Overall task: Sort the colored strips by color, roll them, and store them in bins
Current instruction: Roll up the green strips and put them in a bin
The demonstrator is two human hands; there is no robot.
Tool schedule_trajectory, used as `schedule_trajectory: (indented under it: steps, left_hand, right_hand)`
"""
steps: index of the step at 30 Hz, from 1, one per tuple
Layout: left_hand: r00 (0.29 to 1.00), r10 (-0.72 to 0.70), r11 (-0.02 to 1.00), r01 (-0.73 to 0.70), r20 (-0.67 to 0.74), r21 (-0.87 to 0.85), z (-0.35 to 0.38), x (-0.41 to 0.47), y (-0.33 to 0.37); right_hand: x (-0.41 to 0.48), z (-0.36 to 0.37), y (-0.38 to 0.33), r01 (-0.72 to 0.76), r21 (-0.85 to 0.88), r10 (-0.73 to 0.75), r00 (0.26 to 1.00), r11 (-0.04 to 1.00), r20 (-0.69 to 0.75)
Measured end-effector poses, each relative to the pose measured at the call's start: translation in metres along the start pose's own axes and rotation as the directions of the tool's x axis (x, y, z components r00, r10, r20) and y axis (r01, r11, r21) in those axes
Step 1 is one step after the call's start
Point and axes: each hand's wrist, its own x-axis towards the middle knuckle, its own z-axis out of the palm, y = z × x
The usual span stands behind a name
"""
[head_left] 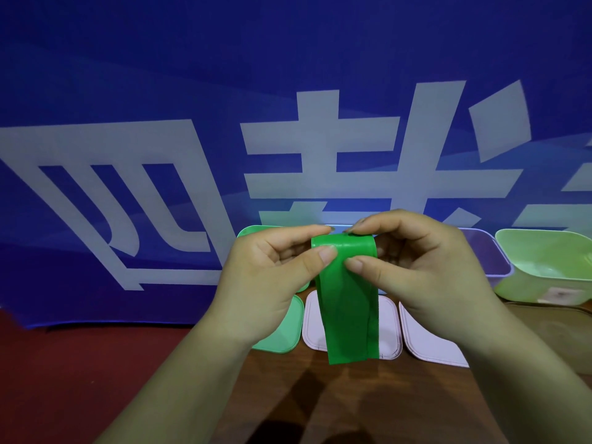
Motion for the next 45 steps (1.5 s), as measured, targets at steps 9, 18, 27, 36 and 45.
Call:
schedule_trajectory:
  steps: [9,18,27,36,45]
  left_hand:
    - [0.997,0.065,0.996,-0.067,0.042,0.058,-0.004,-0.001,-0.008]
    - [0.989,0.134,0.984,-0.139,0.058,0.107,-0.003,-0.003,-0.005]
    - [0.989,0.134,0.986,-0.139,0.058,0.096,-0.003,0.0,-0.006]
    - [0.991,0.131,0.985,-0.134,0.032,0.11,-0.002,0.002,-0.006]
    - [0.992,0.112,0.987,-0.119,0.063,0.105,-0.005,0.006,-0.012]
  right_hand:
    - [0.001,0.0,0.001,-0.04,0.005,0.04,0.999,0.999,-0.036]
    - [0.0,0.0,-0.006,-0.072,0.026,0.073,0.997,0.997,-0.033]
    - [0.002,0.0,-0.004,-0.108,0.035,0.108,0.994,0.993,0.025]
    - [0.003,-0.002,0.0,-0.042,0.033,0.041,0.998,0.999,0.057]
    - [0.004,-0.002,0.0,-0.018,0.039,0.016,0.998,0.999,0.054]
